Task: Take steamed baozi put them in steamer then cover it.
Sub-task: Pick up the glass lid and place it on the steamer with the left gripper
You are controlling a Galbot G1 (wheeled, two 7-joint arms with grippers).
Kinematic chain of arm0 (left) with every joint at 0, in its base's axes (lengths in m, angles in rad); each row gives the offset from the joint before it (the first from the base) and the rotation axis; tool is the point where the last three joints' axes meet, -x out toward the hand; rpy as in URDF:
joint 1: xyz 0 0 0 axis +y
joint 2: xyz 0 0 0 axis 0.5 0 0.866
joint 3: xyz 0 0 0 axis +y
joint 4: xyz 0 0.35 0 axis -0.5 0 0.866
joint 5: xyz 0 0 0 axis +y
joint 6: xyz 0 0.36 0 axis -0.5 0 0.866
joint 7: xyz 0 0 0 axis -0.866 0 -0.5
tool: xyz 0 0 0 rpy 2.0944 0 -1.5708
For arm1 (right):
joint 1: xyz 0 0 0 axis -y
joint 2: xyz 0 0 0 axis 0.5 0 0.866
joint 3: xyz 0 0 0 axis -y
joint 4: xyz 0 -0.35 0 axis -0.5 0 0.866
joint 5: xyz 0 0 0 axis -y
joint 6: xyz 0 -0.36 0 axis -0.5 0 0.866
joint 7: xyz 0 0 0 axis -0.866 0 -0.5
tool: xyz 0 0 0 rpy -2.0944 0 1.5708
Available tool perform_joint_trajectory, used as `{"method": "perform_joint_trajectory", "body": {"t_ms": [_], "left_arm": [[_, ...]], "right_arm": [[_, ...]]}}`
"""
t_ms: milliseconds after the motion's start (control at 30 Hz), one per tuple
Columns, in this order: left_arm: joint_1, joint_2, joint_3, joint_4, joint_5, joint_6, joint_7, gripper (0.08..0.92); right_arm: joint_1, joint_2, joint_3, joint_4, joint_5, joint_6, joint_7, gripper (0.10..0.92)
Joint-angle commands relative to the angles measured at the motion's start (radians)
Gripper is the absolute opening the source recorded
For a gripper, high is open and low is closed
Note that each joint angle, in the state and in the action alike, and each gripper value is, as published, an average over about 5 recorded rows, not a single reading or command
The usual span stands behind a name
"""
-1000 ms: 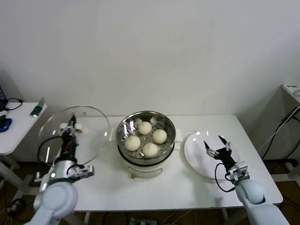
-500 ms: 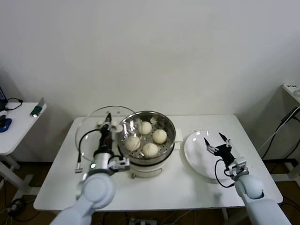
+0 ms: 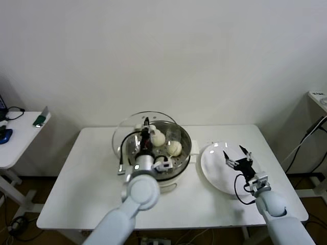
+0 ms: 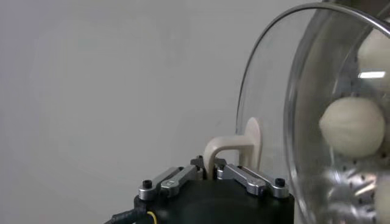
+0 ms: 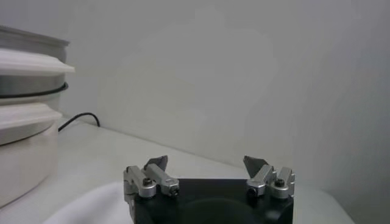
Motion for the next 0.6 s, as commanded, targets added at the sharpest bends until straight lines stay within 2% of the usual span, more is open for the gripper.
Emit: {"method": "perform_joint_trajectory", "body": {"t_ms": [33, 600], "left_arm": [[-0.039, -0.159, 0.029, 0.143, 0.065, 0.049, 0.027, 0.158], [-0.018, -0.160, 0.015, 0.195, 0.049, 0.049, -0.003, 0.158]], "right_arm": [[0.005, 0.006, 0.004, -0.016, -0.014, 0.004, -0.005, 0.823], [0.010, 0.021, 0.013, -0.037, -0.029, 0.015, -0.016, 0.823]]}}
